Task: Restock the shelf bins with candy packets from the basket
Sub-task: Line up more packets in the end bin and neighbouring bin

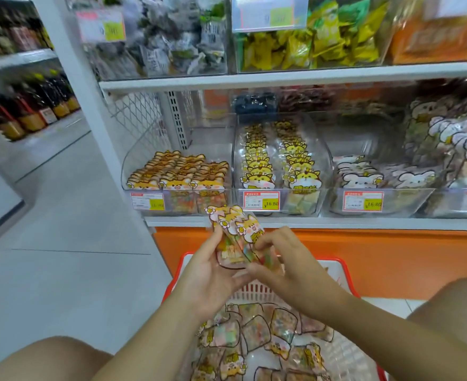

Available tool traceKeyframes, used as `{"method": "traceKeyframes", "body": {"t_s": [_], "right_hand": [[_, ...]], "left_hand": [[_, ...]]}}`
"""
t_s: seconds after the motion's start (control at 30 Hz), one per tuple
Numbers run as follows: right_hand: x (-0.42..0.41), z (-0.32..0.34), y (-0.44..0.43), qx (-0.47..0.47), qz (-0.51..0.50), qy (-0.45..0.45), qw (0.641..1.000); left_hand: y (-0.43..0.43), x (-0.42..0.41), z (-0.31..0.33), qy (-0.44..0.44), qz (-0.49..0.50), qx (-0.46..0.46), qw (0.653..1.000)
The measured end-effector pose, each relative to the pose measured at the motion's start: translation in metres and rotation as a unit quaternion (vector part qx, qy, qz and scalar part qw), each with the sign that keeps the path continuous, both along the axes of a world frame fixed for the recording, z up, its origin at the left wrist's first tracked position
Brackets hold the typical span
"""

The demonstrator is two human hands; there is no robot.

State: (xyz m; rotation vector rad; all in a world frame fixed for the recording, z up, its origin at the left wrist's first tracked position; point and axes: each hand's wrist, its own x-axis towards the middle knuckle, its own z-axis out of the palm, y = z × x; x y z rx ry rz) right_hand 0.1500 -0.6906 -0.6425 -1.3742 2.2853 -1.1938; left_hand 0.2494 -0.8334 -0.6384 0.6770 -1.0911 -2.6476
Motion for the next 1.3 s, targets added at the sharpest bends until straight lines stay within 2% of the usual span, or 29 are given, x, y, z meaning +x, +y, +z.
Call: {"method": "traceKeyframes", "body": {"t_s": [0.2, 0.3, 0.4, 0.47, 0.57, 0.7, 0.77, 0.87, 1.0, 1.1, 1.23, 1.3], "right_hand": [[-0.024, 0.002, -0.005, -0.014, -0.022, -0.163, 0.986], [-0.033, 0.003, -0.004, 0.011, -0.034, -0.290, 0.956], [-0.038, 0.008, -0.002, 0.011, 0.029, -0.369, 0.929], [-0.034, 0.012, -0.002, 0.014, 0.047, -0.357, 0.933], [-0.030, 0.006, -0.001, 0.026, 0.018, -0.339, 0.940], [-0.026, 0.000, -0.003, 0.021, -0.023, -0.332, 0.943], [-0.023, 0.001, -0.003, 0.024, -0.027, -0.319, 0.947], [-0.018, 0.007, -0.001, 0.009, -0.023, -0.295, 0.955], [-0.016, 0.007, 0.002, -0.090, -0.166, -0.273, 0.943], [-0.018, 0.006, 0.004, -0.119, -0.198, -0.263, 0.937], [-0.020, 0.009, 0.002, -0.105, -0.205, -0.228, 0.946], [-0.019, 0.011, -0.001, -0.097, -0.223, -0.192, 0.951]], "left_hand": [[0.000, 0.002, -0.003, 0.003, -0.006, 0.000, 1.000], [0.001, 0.003, -0.004, 0.021, -0.026, -0.011, 0.999], [-0.001, 0.004, -0.001, 0.019, -0.054, -0.034, 0.998], [-0.003, 0.005, 0.000, 0.008, -0.066, -0.054, 0.996], [-0.006, 0.004, -0.003, -0.026, -0.066, -0.085, 0.994], [-0.007, 0.000, -0.012, -0.048, -0.032, -0.128, 0.990], [-0.005, -0.003, -0.015, -0.050, 0.001, -0.120, 0.992], [0.000, -0.006, -0.016, -0.051, 0.017, -0.161, 0.985], [0.013, -0.010, -0.009, -0.052, 0.018, -0.293, 0.955], [0.019, -0.009, -0.002, -0.067, 0.020, -0.350, 0.934], [0.015, -0.002, 0.000, -0.043, 0.001, -0.311, 0.949], [0.016, 0.000, 0.003, -0.019, -0.041, -0.338, 0.940]]}}
